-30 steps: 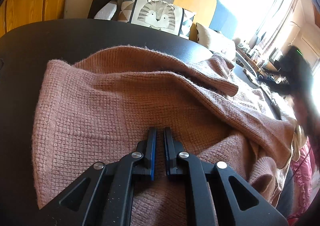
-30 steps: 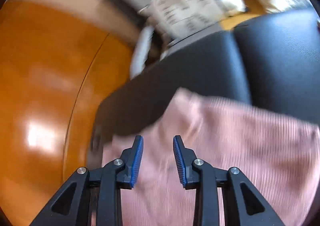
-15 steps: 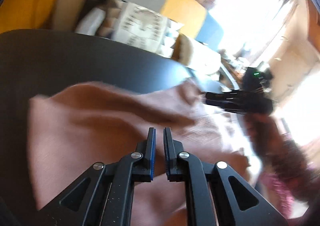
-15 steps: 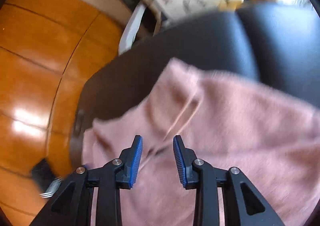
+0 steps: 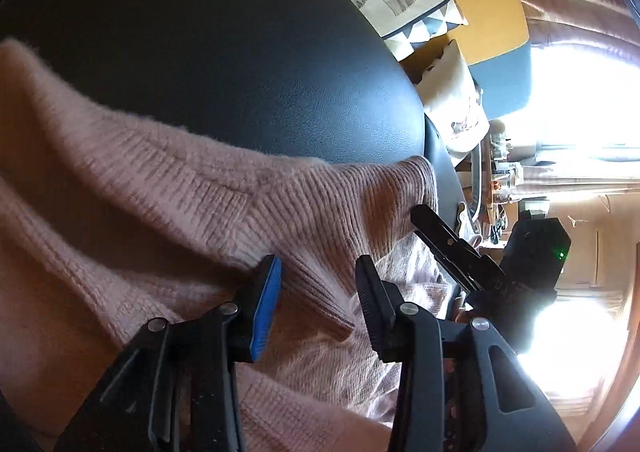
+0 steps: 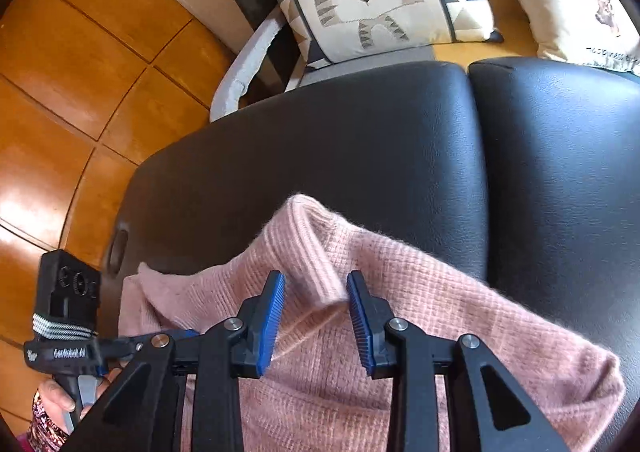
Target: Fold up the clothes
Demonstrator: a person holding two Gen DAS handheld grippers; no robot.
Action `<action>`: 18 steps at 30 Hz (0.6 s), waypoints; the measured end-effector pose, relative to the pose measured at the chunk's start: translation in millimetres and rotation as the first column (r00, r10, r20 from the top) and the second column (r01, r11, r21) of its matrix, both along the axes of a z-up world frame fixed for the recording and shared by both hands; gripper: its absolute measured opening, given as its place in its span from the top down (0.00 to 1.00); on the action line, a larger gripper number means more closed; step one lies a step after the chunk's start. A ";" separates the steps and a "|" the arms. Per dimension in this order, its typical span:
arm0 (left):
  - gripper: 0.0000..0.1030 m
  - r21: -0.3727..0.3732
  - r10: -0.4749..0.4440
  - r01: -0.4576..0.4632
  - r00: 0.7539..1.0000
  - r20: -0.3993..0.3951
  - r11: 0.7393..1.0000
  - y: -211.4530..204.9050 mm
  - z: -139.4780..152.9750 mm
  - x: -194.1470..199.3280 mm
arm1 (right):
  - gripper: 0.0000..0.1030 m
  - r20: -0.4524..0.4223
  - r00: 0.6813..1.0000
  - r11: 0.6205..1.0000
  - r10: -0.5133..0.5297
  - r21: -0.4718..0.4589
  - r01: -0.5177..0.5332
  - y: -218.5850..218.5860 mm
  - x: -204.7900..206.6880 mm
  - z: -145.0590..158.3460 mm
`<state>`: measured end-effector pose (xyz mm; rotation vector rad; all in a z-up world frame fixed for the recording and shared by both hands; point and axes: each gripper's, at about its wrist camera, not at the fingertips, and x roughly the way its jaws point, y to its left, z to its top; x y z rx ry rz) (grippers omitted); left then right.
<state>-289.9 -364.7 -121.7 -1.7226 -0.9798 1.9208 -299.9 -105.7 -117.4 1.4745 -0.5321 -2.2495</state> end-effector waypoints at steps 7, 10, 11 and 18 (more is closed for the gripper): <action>0.95 0.131 0.023 -0.027 0.999 0.028 0.991 -0.8 2.3 -20.0 | 0.87 0.011 0.999 0.988 -0.034 -0.153 0.036 -6.5 -7.9 3.9; 0.96 0.151 0.052 -0.049 0.999 -0.016 0.987 -10.4 12.2 -28.2 | 0.87 0.009 0.998 0.973 -0.065 -0.221 0.065 -8.7 -16.2 10.3; 0.96 0.150 0.064 -0.059 0.997 -0.031 0.987 -15.9 15.5 -29.4 | 0.87 0.010 0.997 0.967 -0.076 -0.243 0.076 -10.0 -19.7 11.9; 0.96 0.076 0.119 -0.101 0.955 -0.274 0.992 -67.4 44.7 -1.8 | 0.87 0.083 0.983 0.879 -0.164 -0.440 0.184 -17.2 -54.3 2.1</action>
